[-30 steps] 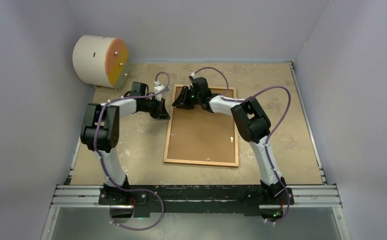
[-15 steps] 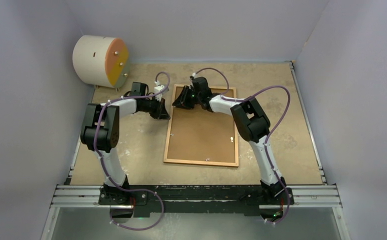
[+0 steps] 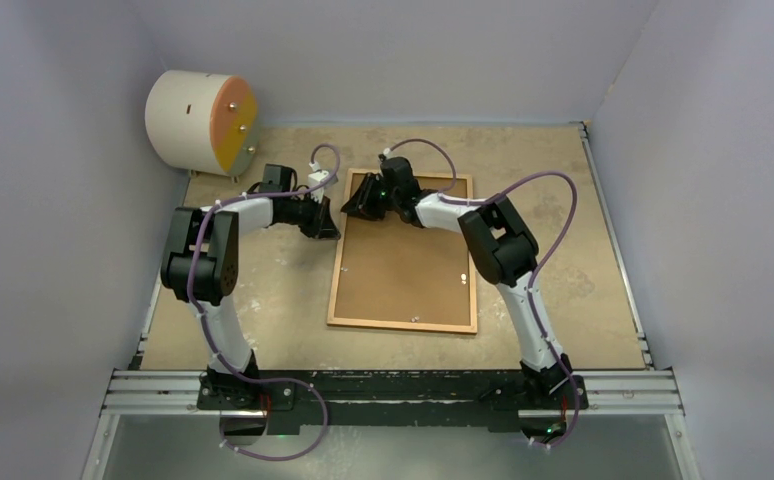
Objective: Put the photo into the frame
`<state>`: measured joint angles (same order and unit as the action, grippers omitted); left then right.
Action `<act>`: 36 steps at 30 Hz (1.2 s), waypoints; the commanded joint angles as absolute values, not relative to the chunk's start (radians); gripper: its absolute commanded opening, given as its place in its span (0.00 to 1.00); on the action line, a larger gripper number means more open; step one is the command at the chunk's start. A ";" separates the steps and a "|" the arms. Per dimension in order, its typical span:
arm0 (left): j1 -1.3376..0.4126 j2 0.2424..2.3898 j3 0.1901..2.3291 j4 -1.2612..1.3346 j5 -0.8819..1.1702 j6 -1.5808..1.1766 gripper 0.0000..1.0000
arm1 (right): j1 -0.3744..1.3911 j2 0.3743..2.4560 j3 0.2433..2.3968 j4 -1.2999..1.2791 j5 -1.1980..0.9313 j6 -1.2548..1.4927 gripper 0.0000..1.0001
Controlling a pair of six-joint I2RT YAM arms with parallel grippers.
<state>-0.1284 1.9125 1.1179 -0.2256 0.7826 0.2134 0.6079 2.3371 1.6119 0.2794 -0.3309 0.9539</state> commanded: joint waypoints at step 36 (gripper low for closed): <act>-0.300 1.695 0.892 -0.396 0.574 0.545 0.13 | 0.186 2.003 1.253 0.100 -0.199 0.759 0.91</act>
<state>-0.2516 1.7115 0.9264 -0.3496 0.5926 0.5171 0.1291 1.9186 1.1423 0.1425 -0.1204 0.7815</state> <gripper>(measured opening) 0.124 0.913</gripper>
